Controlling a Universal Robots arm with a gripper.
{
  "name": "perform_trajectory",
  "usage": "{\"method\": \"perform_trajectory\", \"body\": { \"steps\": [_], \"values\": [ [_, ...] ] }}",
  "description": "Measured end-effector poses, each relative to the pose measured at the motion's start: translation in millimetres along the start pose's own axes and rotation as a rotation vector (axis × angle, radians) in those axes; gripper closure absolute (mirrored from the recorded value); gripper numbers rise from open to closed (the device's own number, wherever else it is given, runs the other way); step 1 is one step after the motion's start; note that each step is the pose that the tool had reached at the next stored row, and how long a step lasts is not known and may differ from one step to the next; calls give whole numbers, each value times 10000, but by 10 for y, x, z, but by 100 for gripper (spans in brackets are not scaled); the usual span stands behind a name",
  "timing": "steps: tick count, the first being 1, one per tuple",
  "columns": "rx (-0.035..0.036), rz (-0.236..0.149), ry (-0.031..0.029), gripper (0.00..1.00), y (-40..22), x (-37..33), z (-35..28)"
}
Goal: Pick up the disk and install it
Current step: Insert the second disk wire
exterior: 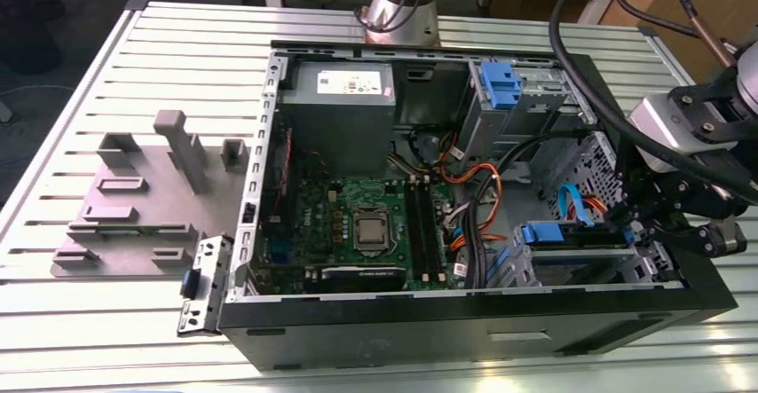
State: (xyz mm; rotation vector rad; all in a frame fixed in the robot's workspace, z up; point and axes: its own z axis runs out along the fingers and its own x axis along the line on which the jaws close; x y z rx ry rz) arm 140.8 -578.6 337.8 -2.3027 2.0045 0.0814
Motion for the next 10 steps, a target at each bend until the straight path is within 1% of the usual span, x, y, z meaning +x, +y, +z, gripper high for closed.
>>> {"method": "perform_trajectory", "body": {
  "steps": [8,9,10],
  "values": [
    [0,0,-3,82,0,1,4],
    [0,0,-4,76,0,1,4],
    [0,0,-3,76,0,1,4]
  ]
}}
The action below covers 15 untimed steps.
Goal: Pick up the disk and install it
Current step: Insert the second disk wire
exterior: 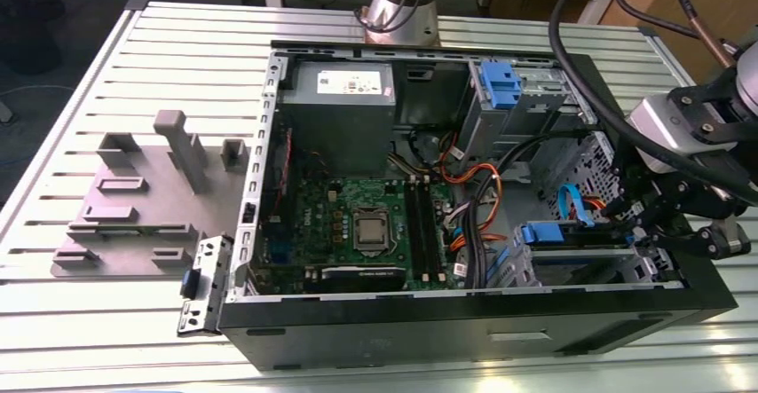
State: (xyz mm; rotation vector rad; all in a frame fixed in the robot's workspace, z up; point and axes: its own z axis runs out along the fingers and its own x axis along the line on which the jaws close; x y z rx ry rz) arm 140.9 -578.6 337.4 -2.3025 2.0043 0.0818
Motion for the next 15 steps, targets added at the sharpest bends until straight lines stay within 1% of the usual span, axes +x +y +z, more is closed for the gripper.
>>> {"method": "perform_trajectory", "body": {
  "steps": [1,7,12,15],
  "values": [
    [0,0,1,70,0,0,0],
    [-5,-47,0,70,-2,-14,2],
    [-12,-60,-1,70,-21,-17,4],
    [-12,-59,-1,70,-21,-18,4]
  ]
}}
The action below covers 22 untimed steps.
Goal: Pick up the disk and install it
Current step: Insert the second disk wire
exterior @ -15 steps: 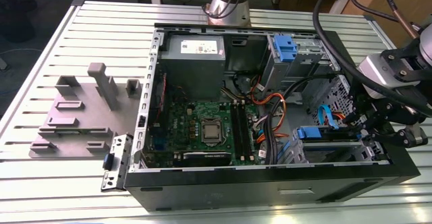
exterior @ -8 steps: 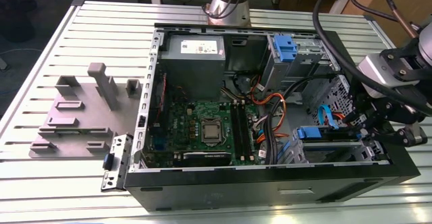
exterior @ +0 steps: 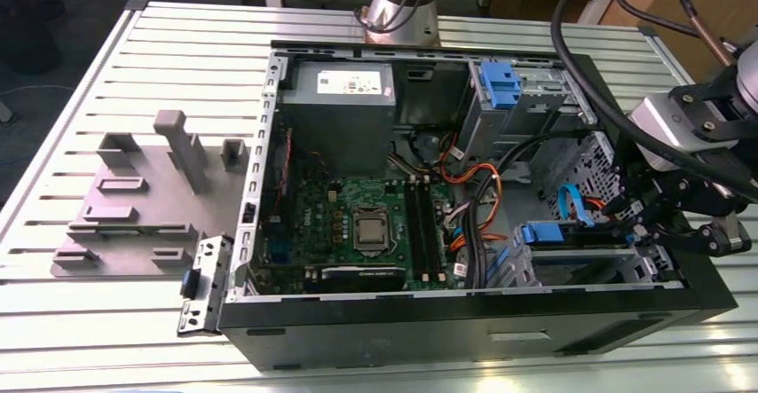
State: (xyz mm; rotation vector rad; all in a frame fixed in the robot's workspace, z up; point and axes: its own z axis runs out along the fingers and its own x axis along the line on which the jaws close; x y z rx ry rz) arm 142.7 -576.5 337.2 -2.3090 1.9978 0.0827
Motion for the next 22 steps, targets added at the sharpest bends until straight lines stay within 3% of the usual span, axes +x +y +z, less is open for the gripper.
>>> {"method": "perform_trajectory", "body": {
  "steps": [6,10,17,18,20,21,22],
  "values": [
    [0,-1,1,70,-1,0,0],
    [0,-1,0,84,-1,0,0],
    [0,-1,6,84,-3,-3,-34],
    [-3,-2,23,84,-3,-5,-39],
    [-16,-3,113,84,-4,-8,-46],
    [-25,-4,198,84,-4,-11,-48],
    [-30,-8,328,84,1,-15,-47]
  ]
}}
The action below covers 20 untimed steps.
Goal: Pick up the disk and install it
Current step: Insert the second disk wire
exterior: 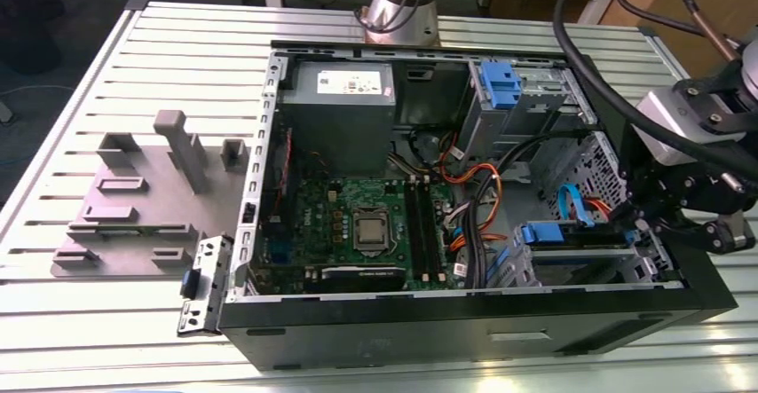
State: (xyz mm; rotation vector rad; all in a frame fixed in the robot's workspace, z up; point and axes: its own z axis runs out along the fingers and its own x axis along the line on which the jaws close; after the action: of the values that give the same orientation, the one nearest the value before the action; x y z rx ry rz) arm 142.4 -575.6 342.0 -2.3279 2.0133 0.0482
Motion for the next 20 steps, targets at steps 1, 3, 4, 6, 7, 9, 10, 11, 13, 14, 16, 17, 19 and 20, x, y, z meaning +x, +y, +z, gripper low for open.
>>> {"method": "perform_trajectory", "body": {
  "steps": [1,3,4,6,7,9,10,11,13,14,16,17,19,20],
  "values": [
    [0,-4,104,84,5,-5,0],
    [2,-5,129,84,8,-8,1],
    [2,-5,130,84,8,-8,1],
    [2,-4,131,84,9,-8,0],
    [2,-4,132,84,9,-8,0],
    [2,-4,132,84,9,-8,0],
    [2,-4,132,84,9,-8,0],
    [2,-4,131,84,9,-8,0],
    [2,-4,131,84,9,-8,0],
    [2,-3,131,84,9,-8,0],
    [4,-3,133,84,21,-16,0],
    [8,-4,132,84,33,-22,2],
    [17,23,144,84,45,-35,6],
    [24,127,146,84,45,-36,9]
  ]
}}
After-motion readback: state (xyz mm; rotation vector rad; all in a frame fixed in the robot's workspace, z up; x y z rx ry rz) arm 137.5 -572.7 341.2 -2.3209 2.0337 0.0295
